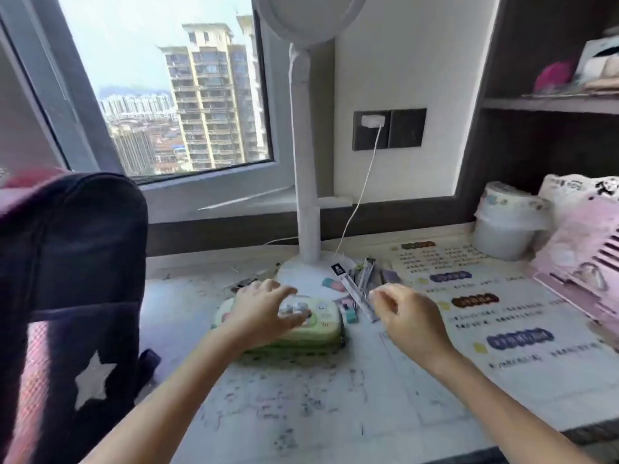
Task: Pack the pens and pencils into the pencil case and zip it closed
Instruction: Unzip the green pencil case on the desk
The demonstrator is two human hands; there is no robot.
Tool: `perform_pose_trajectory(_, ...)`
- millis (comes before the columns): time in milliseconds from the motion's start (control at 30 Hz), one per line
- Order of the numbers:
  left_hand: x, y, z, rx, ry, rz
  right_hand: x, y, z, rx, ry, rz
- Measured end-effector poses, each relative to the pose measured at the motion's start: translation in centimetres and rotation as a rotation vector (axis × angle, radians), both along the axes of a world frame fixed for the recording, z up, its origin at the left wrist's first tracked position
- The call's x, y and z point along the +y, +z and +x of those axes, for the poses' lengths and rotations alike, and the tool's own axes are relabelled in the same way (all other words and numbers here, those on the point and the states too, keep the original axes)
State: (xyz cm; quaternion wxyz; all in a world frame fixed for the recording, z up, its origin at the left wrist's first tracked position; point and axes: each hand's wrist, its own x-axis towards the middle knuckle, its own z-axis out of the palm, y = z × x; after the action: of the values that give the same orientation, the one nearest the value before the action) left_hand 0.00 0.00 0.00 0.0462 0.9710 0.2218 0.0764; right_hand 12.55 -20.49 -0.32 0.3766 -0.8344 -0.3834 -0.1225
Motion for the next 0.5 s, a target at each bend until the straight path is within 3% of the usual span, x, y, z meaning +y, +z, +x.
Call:
perform_pose_trajectory(100, 0.0, -2.6, -1.5, 0.266, 0.004, 0.04, -0.3, -3.1, -2.2, 0.148, 0.012, -0.161)
perform_pose_trajectory(267, 2.3, -2.5, -1.8, 0.328, 0.05, 0.083, 1.2, -4.9, -2.9, 0.257, 0.025, -0.282)
perform_pose_trajectory(400, 3.4, -1.9, -1.6, 0.422, 0.099, -0.074, 3.0, -6.1, -2.2, 0.299, 0.004, -0.416)
perform_pose_trajectory(500, 3.9, -2.3, -1.3, 0.376, 0.086, -0.131, 3.9, -6.9, -1.9, 0.247, 0.005, -0.404)
